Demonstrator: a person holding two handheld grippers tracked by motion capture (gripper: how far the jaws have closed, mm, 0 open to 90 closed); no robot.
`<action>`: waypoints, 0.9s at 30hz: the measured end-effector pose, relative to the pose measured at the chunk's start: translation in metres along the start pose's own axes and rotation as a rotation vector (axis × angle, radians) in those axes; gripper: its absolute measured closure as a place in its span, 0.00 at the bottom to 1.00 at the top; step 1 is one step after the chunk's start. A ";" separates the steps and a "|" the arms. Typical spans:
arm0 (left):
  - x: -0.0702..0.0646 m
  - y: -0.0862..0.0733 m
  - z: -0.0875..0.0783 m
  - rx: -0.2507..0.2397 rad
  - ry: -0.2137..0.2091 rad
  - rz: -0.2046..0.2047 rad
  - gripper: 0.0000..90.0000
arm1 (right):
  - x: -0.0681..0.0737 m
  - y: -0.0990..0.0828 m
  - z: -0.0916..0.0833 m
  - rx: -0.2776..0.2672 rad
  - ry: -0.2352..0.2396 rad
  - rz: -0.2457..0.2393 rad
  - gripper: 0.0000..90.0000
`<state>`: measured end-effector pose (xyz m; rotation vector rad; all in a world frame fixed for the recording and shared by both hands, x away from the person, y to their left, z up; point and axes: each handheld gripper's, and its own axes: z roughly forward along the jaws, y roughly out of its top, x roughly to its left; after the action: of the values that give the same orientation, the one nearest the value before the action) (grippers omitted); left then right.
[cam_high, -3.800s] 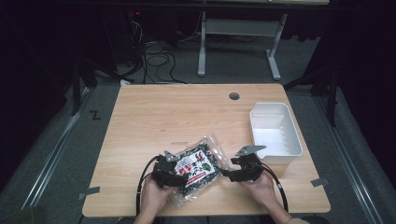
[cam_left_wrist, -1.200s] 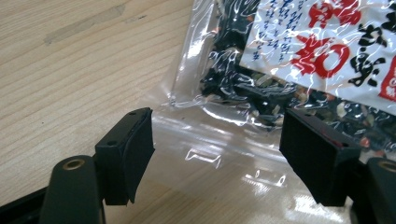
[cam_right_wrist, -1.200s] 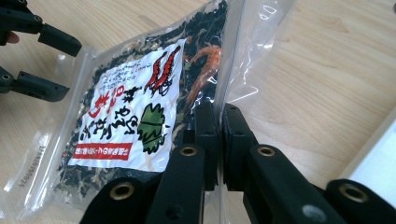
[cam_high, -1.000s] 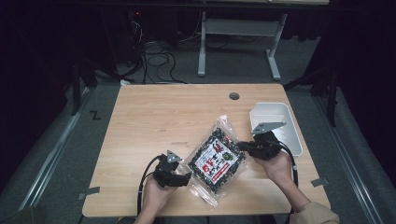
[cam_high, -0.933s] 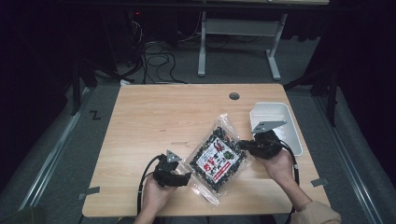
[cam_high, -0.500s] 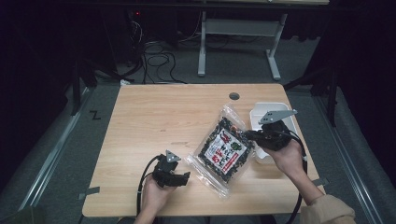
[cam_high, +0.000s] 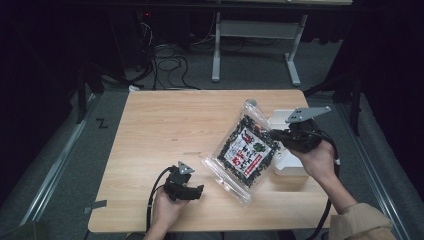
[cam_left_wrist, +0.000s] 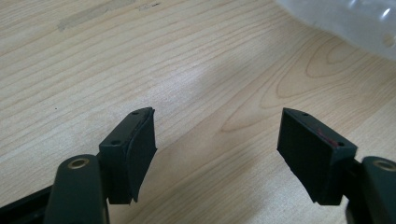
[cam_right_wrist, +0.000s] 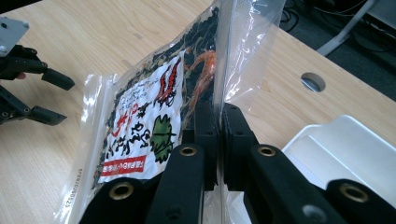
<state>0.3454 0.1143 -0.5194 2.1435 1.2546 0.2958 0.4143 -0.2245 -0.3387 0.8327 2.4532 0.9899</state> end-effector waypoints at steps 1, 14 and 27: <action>0.000 0.000 0.000 0.001 0.000 0.001 0.32 | -0.001 0.001 -0.002 -0.001 -0.006 0.000 0.98; 0.000 0.000 0.000 0.004 0.000 0.005 0.32 | -0.025 0.011 -0.025 -0.016 -0.100 0.002 0.98; -0.001 -0.001 0.000 0.001 -0.008 0.002 0.32 | -0.053 0.010 -0.042 -0.030 -0.177 0.083 0.98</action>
<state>0.3444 0.1139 -0.5193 2.1450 1.2484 0.2867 0.4361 -0.2735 -0.2965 0.9753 2.2653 0.9364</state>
